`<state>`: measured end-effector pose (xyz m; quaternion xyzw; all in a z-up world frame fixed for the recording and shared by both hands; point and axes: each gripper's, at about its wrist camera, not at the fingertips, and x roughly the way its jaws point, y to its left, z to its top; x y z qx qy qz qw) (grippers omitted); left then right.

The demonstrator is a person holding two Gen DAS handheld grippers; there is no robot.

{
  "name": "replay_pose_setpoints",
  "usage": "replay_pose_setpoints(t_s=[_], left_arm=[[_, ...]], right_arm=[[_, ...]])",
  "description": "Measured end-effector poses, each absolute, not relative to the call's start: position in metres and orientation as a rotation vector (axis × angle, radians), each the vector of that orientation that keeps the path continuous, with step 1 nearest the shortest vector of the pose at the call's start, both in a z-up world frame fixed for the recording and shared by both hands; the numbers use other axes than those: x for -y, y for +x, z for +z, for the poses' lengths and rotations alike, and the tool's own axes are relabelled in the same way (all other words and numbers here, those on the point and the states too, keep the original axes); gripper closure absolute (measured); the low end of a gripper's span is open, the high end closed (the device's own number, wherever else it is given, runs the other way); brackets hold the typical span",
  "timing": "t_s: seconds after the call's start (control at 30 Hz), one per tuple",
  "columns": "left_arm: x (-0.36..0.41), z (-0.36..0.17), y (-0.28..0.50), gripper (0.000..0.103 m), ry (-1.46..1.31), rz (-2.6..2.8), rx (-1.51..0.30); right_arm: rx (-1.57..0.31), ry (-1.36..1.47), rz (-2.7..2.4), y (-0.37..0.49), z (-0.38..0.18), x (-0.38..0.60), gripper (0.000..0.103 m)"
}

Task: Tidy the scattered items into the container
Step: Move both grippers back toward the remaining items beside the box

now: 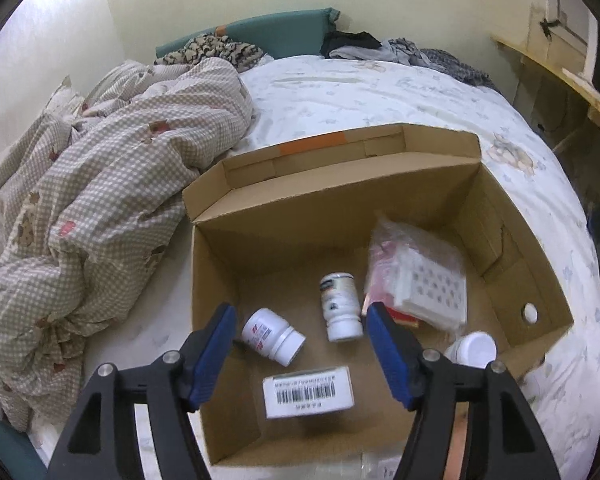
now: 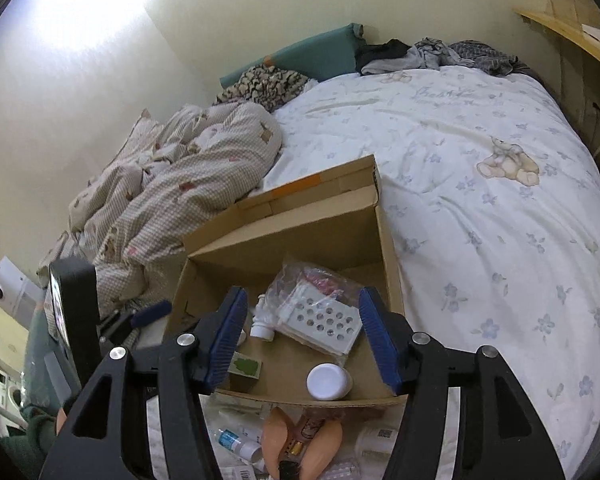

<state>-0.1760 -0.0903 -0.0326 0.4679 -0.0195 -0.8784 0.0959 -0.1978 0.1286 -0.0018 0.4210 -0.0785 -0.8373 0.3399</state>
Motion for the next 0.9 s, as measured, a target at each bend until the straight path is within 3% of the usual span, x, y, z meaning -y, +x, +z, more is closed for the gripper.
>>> replay_pose_setpoints(t_s=[0.23, 0.33, 0.4, 0.67, 0.9], left_arm=[[0.092, 0.002, -0.139, 0.034, 1.351, -2.68, 0.052], [0.095, 0.016, -0.114, 0.025, 1.336, -2.7, 0.037], [0.096, 0.02, -0.099, 0.024, 1.337, -2.721, -0.021], [0.093, 0.001, -0.082, 0.024, 1.439, -2.722, -0.151], [0.095, -0.008, -0.085, 0.024, 1.431, -2.676, -0.16]], right_arm=[[0.218, 1.061, -2.202, -0.186, 0.015, -0.156, 0.04], [0.219, 1.14, -2.198, -0.177, 0.004, -0.172, 0.04], [0.181, 1.205, -2.176, -0.174, -0.005, -0.176, 0.04], [-0.439, 1.464, -2.068, -0.161, -0.082, -0.143, 0.041], [-0.223, 1.696, -1.963, -0.172, -0.133, -0.129, 0.04]])
